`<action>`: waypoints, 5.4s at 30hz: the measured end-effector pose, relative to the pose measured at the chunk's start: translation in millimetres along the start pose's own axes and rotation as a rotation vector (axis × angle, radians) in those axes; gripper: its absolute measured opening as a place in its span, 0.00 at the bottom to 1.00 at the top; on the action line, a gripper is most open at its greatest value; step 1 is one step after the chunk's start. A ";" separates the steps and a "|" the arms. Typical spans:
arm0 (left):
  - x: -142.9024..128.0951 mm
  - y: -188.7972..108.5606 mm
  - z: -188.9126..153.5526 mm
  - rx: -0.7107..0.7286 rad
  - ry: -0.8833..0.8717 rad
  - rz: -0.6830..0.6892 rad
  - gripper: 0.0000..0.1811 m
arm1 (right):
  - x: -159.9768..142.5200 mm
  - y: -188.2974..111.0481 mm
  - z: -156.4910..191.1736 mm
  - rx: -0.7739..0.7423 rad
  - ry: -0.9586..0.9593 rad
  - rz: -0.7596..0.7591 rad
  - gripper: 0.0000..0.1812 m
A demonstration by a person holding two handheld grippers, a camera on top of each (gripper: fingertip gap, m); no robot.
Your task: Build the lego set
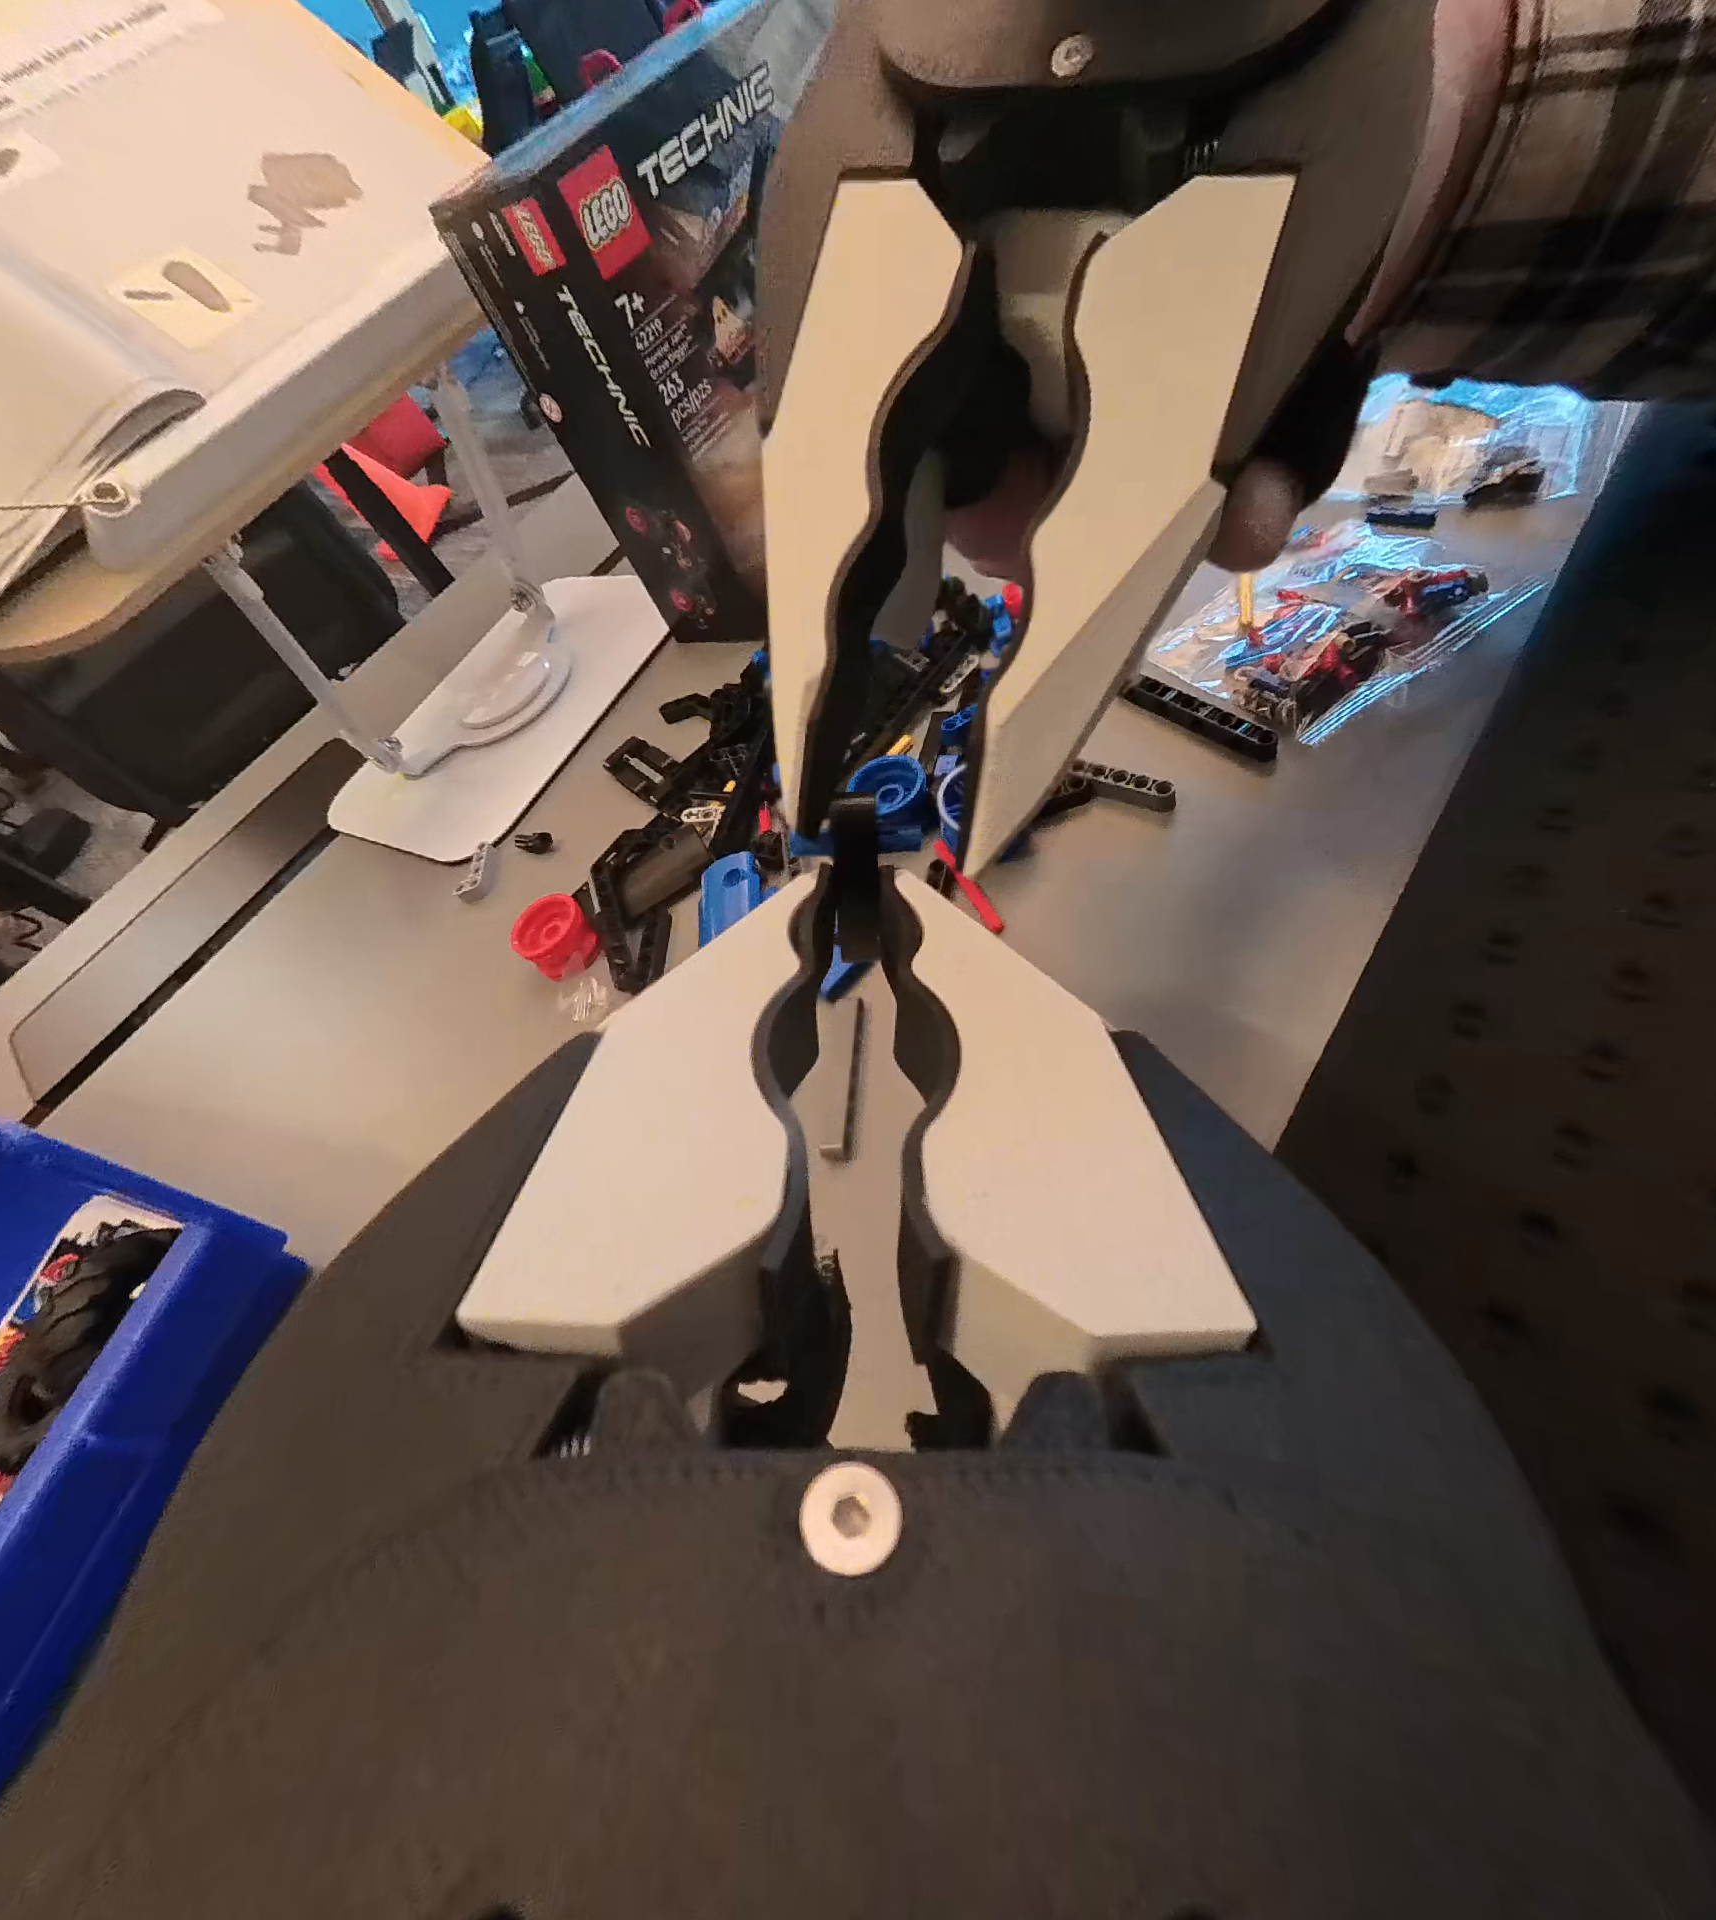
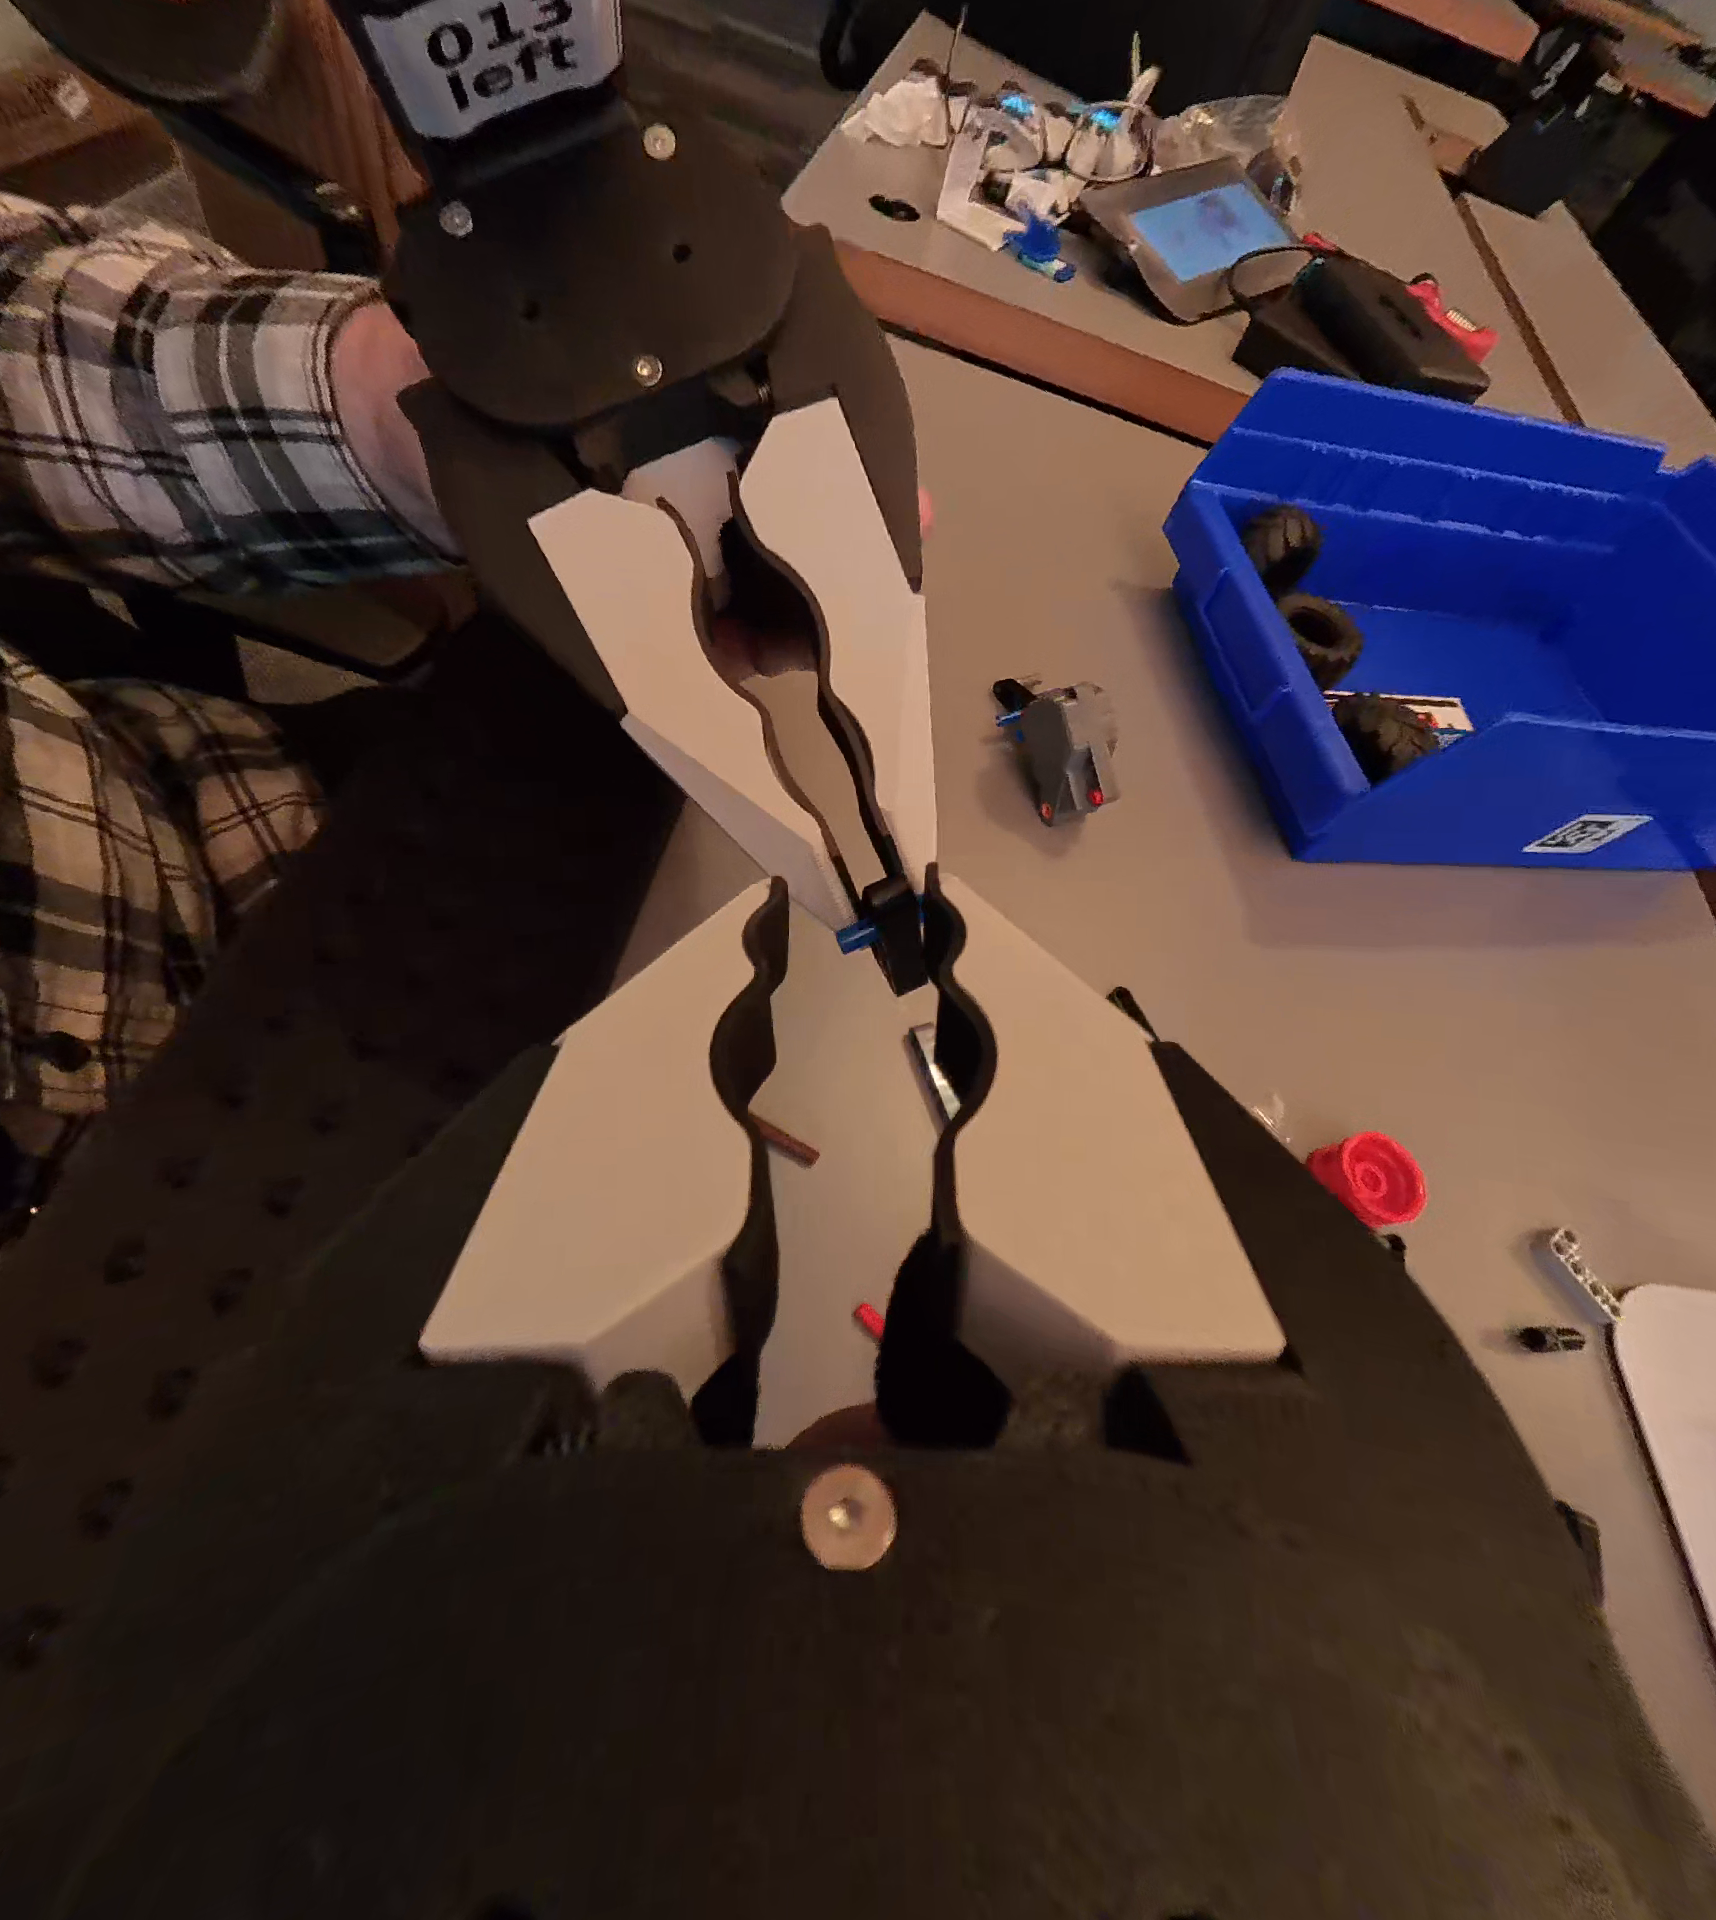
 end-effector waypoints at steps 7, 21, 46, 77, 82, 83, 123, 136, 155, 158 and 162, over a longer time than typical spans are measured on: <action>0.5 -3.4 1.4 0.028 0.011 0.026 0.03 | 4.7 4.9 -6.9 -0.016 -0.035 0.025 0.04; 4.1 2.8 33.1 -0.026 -0.225 -0.148 0.15 | -10.9 -24.7 -53.6 0.030 0.461 -0.379 0.03; 26.7 13.3 53.1 -0.096 -0.285 -0.294 0.01 | 9.2 -49.0 -39.9 -0.175 0.148 -0.379 0.00; -15.6 168.3 101.9 -0.134 0.068 0.344 0.13 | -76.7 -135.9 -85.8 -0.509 0.375 0.035 0.07; -23.9 201.9 107.0 -0.195 0.069 0.426 0.12 | -82.1 -132.2 -86.7 -0.494 0.383 0.029 0.07; -25.3 205.6 106.7 -0.215 0.057 0.432 0.10 | -82.8 -131.9 -86.7 -0.492 0.384 0.027 0.07; 43.3 102.5 81.3 -0.499 -0.423 -0.337 0.04 | -52.6 -82.2 -76.9 -0.207 0.468 -0.341 0.03; 32.7 59.7 91.2 -0.442 -0.484 -0.366 0.10 | -40.2 -64.6 -80.5 -0.082 0.609 -0.441 0.03; 18.1 29.5 82.6 -0.366 -0.385 -0.309 0.03 | -16.6 -24.7 -70.5 -0.037 0.488 -0.308 0.03; 18.5 26.4 80.4 -0.348 -0.341 -0.289 0.03 | -12.6 -24.7 -68.2 -0.038 0.453 -0.296 0.04; 21.2 22.8 74.6 -0.353 -0.284 -0.243 0.02 | -6.5 -20.2 -65.2 0.001 0.436 -0.285 0.10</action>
Point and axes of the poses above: each gripper's, where its closed fingertips meet, y out along the fingers, x out of its top, z = x × y across the jaws, the point moved 9 cm from there along -y, back along the fingers, and after that the axes turned 4 degrees about -y, right-handed, at the moved point
